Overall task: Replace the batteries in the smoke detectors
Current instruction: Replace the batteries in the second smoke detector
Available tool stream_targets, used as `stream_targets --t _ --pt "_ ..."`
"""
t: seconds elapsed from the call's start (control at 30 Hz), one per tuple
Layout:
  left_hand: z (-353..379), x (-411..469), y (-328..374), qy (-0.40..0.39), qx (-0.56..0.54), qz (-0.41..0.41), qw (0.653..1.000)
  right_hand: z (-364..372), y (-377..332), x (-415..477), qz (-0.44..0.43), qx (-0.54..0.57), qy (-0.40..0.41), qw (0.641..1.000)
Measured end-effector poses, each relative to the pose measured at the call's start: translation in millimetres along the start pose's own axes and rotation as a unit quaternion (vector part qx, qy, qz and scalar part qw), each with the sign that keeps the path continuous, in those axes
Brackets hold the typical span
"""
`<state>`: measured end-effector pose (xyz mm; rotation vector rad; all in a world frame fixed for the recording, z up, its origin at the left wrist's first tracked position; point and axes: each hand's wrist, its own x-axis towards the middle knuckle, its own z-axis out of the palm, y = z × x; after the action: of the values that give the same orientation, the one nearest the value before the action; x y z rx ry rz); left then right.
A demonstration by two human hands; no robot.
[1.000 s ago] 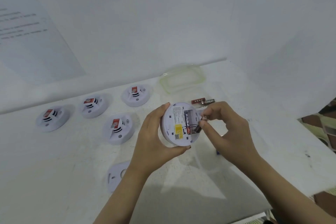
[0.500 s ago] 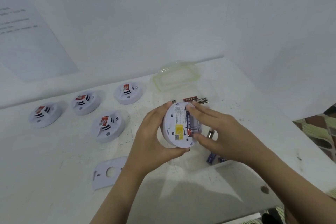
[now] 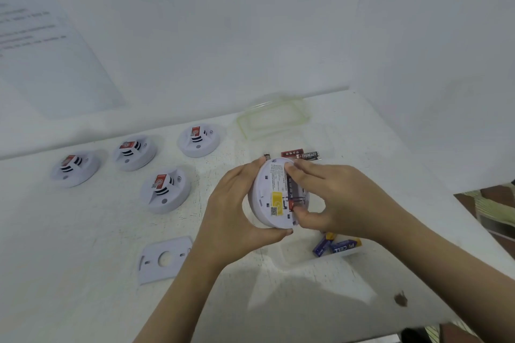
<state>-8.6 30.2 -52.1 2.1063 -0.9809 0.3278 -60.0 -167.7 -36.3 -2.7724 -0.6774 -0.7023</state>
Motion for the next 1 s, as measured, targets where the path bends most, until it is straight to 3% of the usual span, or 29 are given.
stream_targets --t 0.47,0.7,0.93,1.0 --pt "-1 -3 0 0.010 -0.010 -0.036 0.999 9 4 -3 0.002 0.031 -0.058 0.998" --pt "0 -5 1 0.022 -0.026 -0.051 0.998 9 4 -10 0.060 0.127 -0.081 0.987" --pt "-2 -7 -1 0.043 -0.098 -0.103 0.989 3 -2 -20 0.073 0.179 0.045 0.980" --pt "-2 -6 -1 0.046 -0.132 -0.110 0.984 -2 -3 -24 0.091 0.190 0.048 0.976"
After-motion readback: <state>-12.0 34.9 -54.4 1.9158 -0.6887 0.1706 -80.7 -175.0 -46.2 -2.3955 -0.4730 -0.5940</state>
